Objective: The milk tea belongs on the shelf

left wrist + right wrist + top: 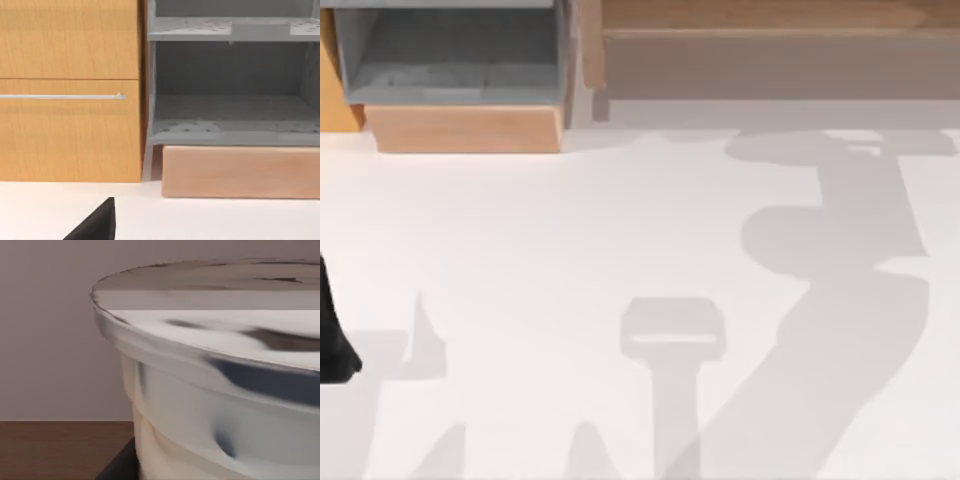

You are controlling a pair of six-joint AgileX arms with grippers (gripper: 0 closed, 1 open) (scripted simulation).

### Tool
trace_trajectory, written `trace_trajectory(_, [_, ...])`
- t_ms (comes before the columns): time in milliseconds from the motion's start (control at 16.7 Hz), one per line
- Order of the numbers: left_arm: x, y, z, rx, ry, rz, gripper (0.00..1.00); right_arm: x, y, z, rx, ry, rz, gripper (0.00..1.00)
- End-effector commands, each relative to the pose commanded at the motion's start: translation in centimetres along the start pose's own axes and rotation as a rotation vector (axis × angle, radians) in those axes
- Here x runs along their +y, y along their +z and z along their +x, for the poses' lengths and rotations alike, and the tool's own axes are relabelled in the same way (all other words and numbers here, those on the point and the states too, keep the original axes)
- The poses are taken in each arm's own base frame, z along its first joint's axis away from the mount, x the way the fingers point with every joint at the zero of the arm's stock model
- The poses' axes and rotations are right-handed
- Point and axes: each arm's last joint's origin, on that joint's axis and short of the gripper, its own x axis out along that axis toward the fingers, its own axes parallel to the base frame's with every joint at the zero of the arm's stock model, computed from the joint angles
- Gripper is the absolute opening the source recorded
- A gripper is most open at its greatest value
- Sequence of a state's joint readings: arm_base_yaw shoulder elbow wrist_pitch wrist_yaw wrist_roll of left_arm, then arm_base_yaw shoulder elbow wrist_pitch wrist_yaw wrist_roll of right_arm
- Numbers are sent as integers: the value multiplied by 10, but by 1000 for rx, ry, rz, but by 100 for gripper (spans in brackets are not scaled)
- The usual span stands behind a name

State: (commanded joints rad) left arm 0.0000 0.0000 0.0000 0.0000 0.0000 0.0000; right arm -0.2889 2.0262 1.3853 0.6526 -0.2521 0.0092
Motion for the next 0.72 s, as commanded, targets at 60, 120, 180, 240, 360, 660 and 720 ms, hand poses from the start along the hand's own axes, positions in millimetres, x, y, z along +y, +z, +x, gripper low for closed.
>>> trace_trajectory(60, [0,0,0,0,0,0,100,0,0,0,0,0,0,60])
trace_trajectory(120, [0,0,0,0,0,0,100,0,0,0,0,0,0,68])
trace_trajectory(180, [0,0,0,0,0,0,100,0,0,0,0,0,0,75])
trace_trajectory(240, [0,0,0,0,0,0,100,0,0,0,0,0,0,83])
trace_trajectory(360, [0,0,0,0,0,0,100,0,0,0,0,0,0,98])
trace_trajectory(660, [0,0,0,0,0,0,100,0,0,0,0,0,0,100])
trace_trajectory(720, [0,0,0,0,0,0,100,0,0,0,0,0,0,100])
